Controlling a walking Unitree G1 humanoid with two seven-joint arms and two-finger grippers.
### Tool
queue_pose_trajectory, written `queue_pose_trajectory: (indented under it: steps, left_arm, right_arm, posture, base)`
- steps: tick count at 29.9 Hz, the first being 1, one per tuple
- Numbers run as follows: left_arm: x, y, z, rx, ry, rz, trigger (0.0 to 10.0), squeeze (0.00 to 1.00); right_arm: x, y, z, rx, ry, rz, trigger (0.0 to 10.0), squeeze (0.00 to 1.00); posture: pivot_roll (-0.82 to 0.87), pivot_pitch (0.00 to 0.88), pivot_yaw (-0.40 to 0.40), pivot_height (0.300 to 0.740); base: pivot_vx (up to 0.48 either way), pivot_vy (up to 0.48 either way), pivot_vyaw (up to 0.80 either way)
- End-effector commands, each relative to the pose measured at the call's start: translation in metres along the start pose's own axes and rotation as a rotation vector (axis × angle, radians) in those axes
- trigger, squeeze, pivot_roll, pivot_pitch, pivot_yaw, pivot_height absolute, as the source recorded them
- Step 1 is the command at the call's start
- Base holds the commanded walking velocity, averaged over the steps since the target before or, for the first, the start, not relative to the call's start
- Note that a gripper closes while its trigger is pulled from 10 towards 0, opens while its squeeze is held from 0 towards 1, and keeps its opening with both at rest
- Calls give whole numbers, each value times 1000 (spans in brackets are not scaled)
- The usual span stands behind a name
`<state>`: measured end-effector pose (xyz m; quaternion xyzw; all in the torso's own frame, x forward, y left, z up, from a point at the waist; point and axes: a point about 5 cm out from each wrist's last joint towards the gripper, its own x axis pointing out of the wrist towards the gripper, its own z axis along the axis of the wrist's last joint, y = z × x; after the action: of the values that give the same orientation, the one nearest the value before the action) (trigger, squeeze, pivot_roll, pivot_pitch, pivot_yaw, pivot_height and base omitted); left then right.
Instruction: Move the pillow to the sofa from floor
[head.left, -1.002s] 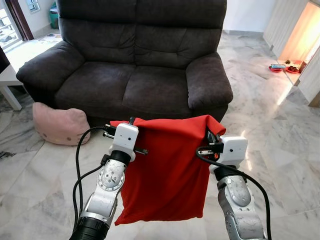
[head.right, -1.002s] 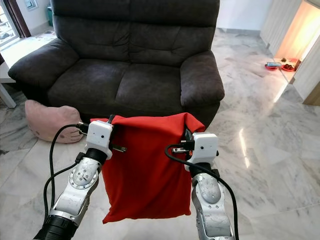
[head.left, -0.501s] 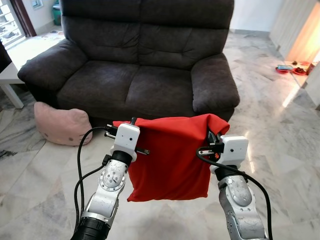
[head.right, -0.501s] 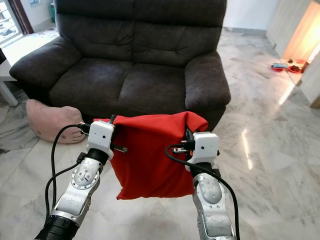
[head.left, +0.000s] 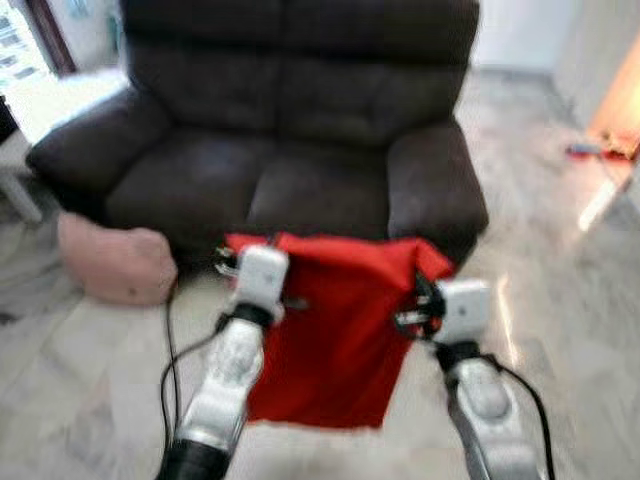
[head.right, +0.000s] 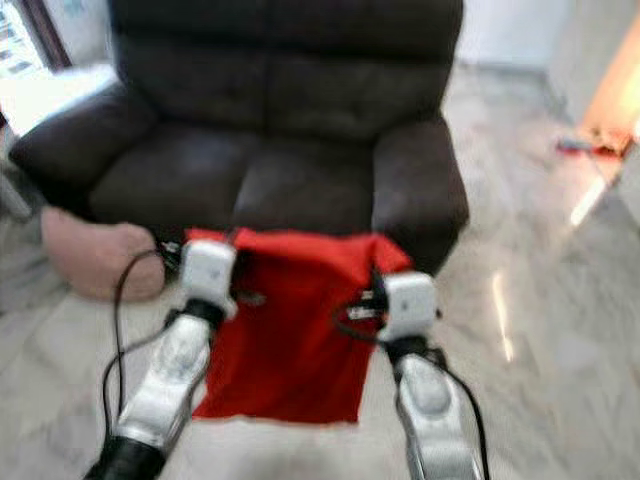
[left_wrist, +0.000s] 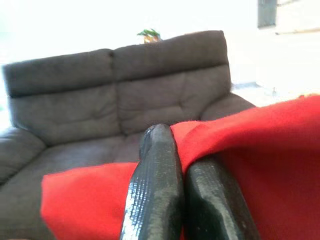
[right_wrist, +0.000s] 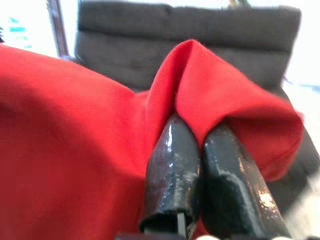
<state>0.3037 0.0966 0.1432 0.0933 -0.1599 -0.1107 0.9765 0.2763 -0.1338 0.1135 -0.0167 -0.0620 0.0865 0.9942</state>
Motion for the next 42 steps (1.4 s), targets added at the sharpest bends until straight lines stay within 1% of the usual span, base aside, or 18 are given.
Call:
queue_pose_trajectory:
  steps: [1,4,11,27,42]
  left_arm:
    - [4,8,16,21,-87,26,10000,0]
    - [4,9,16,23,-88,29,10000,0]
    - [4,9,16,24,-89,28,10000,0]
    - [5,9,16,24,-87,27,10000,0]
    - [5,8,15,22,-90,18,10000,0]
  right_arm:
    - [7,13,21,-9,-102,62,10000,0]
    - [6,16,20,2,-100,72,10000,0]
    - [6,17,19,-1,-97,80,10000,0]
    - [7,18,19,33,-91,84,10000,0]
    - [9,18,20,40,-97,82,10000,0]
  posture:
    - [-55,0,-49,740]
    - [-54,0,-49,740]
    - [-55,0,-48,740]
    - [-53,0,-47,740]
    - [-59,0,-42,740]
  base:
    - [337,0,800]
    - [336,0,800]
    - [338,0,746]
    - [337,0,0]
    - [338,0,0]
